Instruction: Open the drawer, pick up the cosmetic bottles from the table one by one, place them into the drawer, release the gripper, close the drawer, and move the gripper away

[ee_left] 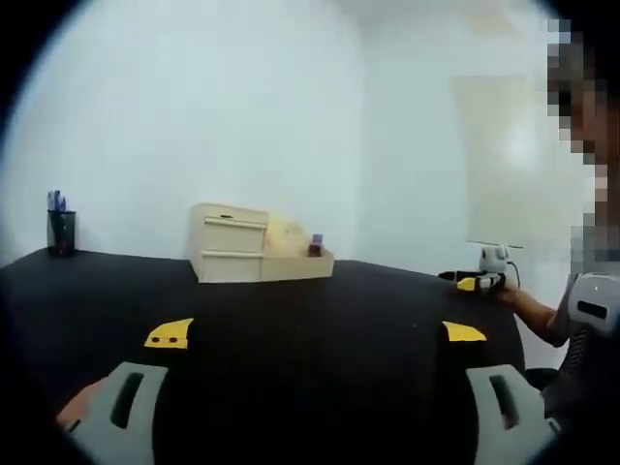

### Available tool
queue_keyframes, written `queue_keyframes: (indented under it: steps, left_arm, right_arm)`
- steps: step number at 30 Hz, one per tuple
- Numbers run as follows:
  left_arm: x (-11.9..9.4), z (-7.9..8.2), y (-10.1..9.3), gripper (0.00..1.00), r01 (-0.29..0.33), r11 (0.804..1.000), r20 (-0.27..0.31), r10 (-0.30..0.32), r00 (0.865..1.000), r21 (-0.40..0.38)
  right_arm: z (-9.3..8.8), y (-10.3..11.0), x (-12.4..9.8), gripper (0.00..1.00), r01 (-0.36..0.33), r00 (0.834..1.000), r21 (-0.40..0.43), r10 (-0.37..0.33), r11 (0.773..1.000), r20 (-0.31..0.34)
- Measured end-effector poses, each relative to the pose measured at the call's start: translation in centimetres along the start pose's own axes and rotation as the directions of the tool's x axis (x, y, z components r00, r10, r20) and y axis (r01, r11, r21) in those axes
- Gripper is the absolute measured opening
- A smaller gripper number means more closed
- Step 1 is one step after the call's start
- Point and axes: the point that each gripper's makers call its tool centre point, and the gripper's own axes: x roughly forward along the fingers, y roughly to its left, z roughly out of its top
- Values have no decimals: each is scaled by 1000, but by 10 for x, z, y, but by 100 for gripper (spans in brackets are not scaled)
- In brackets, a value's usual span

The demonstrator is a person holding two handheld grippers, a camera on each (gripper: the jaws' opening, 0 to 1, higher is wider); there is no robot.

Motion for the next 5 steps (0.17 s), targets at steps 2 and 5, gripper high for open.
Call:
queue_keyframes:
  steps: [2, 5]
  left_arm:
    - [0, -1, -1, 96, 1, 1000, -3, -1, 1000, 2]
    - [0, -1, -1, 96, 1, 1000, -4, -1, 1000, 3]
  right_arm:
    - [0, 1, 0, 89, -1, 1000, 0, 1, 1000, 2]
    - [0, 0, 0, 89, 1, 1000, -4, -1, 1000, -1]
